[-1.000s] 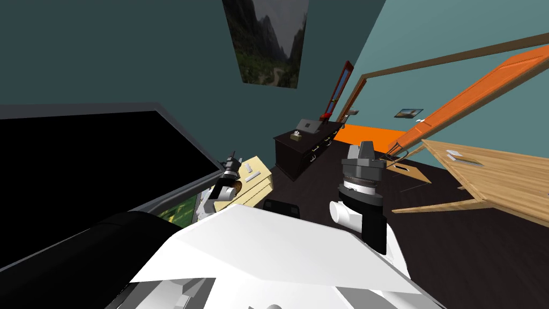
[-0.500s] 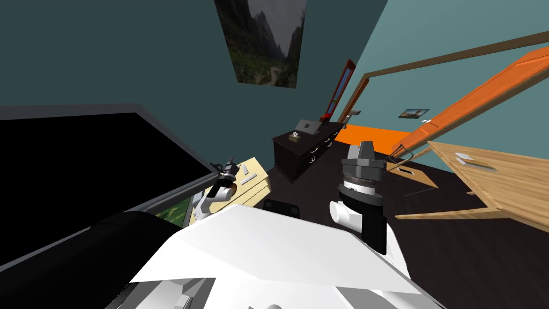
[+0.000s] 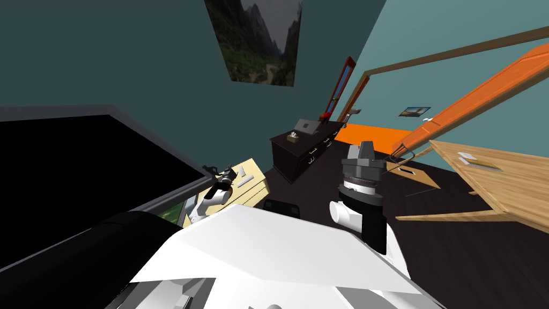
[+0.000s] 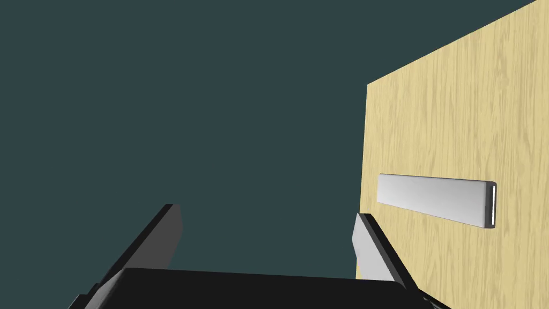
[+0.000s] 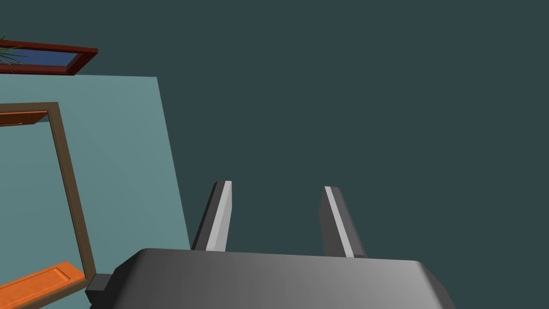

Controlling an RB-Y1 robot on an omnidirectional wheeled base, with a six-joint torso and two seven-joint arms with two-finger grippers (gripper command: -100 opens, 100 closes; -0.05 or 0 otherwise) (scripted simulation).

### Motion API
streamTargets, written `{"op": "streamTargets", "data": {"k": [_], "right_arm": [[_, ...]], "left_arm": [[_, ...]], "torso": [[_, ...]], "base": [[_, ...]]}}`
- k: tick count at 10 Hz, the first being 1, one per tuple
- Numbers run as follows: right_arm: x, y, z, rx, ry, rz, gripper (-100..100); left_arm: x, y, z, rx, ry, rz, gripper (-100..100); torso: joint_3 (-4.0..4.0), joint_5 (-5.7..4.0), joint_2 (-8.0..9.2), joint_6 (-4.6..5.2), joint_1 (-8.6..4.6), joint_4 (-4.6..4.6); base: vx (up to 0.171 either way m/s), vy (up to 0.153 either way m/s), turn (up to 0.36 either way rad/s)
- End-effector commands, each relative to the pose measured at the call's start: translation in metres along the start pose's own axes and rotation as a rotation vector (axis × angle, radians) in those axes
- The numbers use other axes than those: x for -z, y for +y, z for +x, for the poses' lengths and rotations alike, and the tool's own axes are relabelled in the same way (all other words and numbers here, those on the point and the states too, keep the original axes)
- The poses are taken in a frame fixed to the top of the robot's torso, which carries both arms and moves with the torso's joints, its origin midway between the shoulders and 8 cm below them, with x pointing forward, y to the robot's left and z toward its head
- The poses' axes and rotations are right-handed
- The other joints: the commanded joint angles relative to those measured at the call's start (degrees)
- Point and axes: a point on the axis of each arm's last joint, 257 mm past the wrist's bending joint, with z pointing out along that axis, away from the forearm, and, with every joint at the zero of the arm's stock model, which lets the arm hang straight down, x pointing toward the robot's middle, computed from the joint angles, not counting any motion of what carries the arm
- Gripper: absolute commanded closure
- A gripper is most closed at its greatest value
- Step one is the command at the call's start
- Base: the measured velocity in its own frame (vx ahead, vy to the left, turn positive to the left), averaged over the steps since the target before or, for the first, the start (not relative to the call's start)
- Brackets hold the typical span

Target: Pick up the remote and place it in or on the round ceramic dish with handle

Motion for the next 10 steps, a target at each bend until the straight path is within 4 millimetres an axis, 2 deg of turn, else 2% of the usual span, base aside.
{"op": "streamTargets", "data": {"k": [1,2,4,5,6,7,8,9,10], "right_arm": [[0.0,0.0,0.0,0.0,0.0,0.0,0],[0.0,0.0,0.0,0.0,0.0,0.0,0],[0.0,0.0,0.0,0.0,0.0,0.0,0],[0.0,0.0,0.0,0.0,0.0,0.0,0],[0.0,0.0,0.0,0.0,0.0,0.0,0],[0.0,0.0,0.0,0.0,0.0,0.0,0],[0.0,0.0,0.0,0.0,0.0,0.0,0],[0.0,0.0,0.0,0.0,0.0,0.0,0],[0.0,0.0,0.0,0.0,0.0,0.0,0]], "left_arm": [[0.0,0.012,-0.012,0.011,-0.023,-0.044,-100],[0.002,0.03,-0.033,0.032,-0.062,-0.099,-100],[0.003,0.038,-0.035,0.033,-0.069,-0.126,-100],[0.009,0.058,-0.057,0.055,-0.111,-0.19,-100],[0.01,0.063,-0.058,0.056,-0.115,-0.209,-100],[0.017,0.081,-0.078,0.078,-0.155,-0.263,-100],[0.019,0.088,-0.08,0.079,-0.161,-0.289,-100],[0.027,0.105,-0.099,0.102,-0.2,-0.343,-100],[0.03,0.113,-0.1,0.104,-0.207,-0.373,-100]], "torso": [[0.0,0.0,0.0,0.0,0.0,0.0],[-0.02,-0.01,-0.04,0.01,0.01,-0.01],[-0.06,-0.01,-0.09,0.0,0.0,-0.02],[0.01,0.0,0.02,0.01,0.06,0.0],[-0.02,0.0,-0.03,0.01,0.04,0.0],[-0.03,0.01,-0.05,0.01,0.04,-0.01],[-0.06,0.0,-0.11,0.01,0.02,-0.02],[-0.06,-0.01,-0.09,0.0,0.02,-0.02],[-0.06,0.0,-0.11,0.0,0.04,-0.02]], "base": [[0.06,-0.039,-0.01],[0.087,-0.048,-0.046],[0.046,-0.028,-0.003],[0.06,-0.03,-0.062],[0.061,-0.03,-0.02],[0.081,-0.035,-0.058],[0.071,-0.033,-0.027],[0.08,-0.03,-0.064],[0.076,-0.033,-0.039]]}}
